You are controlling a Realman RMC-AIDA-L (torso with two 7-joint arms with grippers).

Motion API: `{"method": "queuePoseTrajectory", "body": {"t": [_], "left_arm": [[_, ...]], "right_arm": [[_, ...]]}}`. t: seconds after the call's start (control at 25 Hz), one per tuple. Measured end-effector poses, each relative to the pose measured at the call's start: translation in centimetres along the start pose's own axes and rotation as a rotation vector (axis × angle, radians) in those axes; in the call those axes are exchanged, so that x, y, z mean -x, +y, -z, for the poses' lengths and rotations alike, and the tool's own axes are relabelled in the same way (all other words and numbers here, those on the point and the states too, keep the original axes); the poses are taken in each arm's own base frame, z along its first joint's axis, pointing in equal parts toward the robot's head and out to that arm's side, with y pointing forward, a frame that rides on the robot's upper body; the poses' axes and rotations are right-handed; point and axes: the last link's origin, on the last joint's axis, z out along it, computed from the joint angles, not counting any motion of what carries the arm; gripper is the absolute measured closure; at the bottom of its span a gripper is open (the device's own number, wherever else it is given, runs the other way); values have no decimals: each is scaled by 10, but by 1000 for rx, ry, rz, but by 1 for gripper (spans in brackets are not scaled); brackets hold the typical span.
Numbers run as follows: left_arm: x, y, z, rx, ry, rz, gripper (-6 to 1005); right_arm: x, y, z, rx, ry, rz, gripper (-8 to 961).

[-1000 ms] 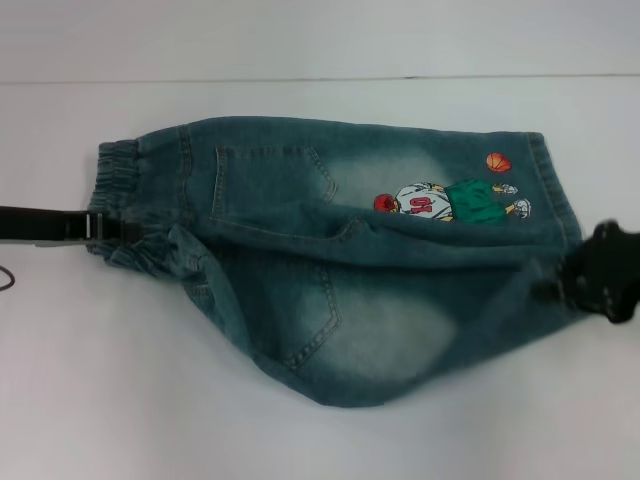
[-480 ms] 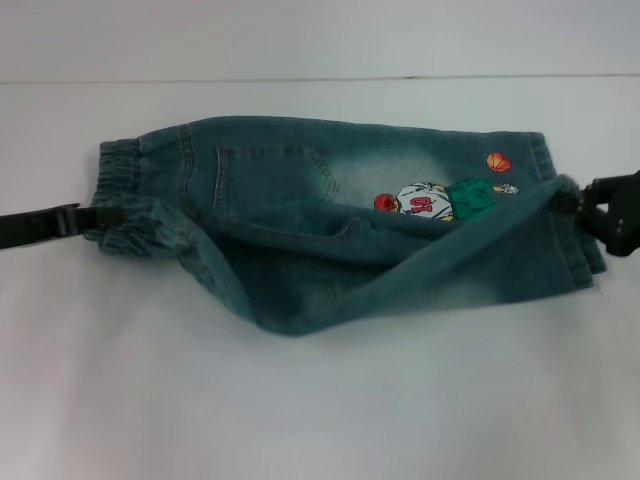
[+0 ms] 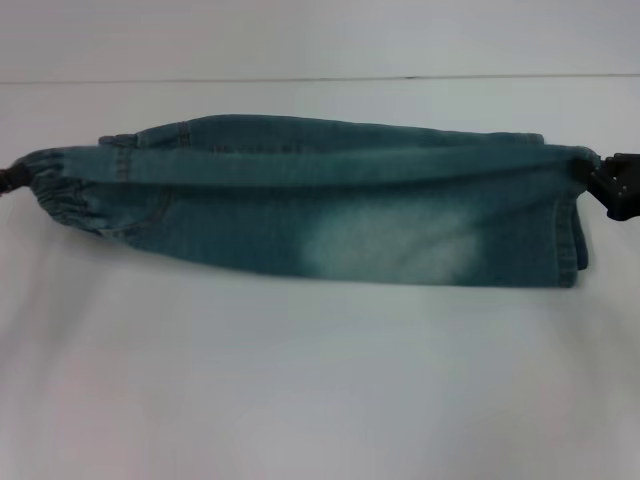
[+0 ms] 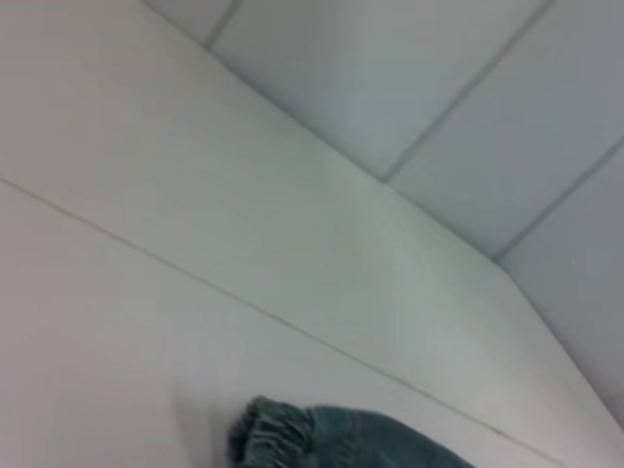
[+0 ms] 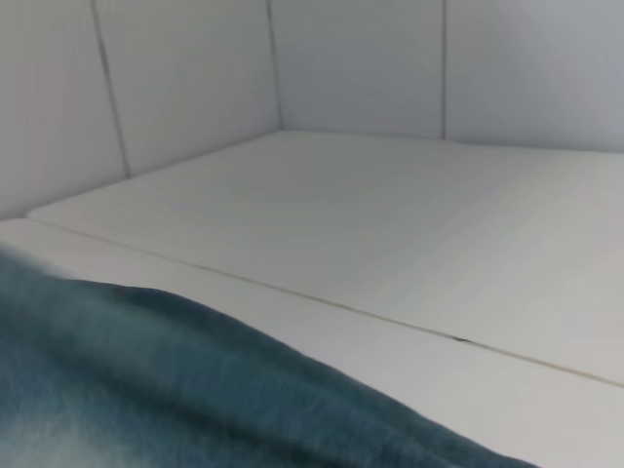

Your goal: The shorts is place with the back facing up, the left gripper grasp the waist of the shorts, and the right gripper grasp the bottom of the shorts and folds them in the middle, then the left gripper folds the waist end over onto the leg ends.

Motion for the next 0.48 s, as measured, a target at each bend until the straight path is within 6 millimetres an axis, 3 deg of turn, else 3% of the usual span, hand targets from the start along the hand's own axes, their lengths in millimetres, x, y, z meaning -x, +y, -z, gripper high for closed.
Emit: {"method": "queuePoseTrajectory", "body": {"t": [0.48], "left_arm": [[-4, 5, -41, -59, 34, -71, 957]], "right_arm": [[-2, 3, -17, -62, -17, 37, 902]]}}
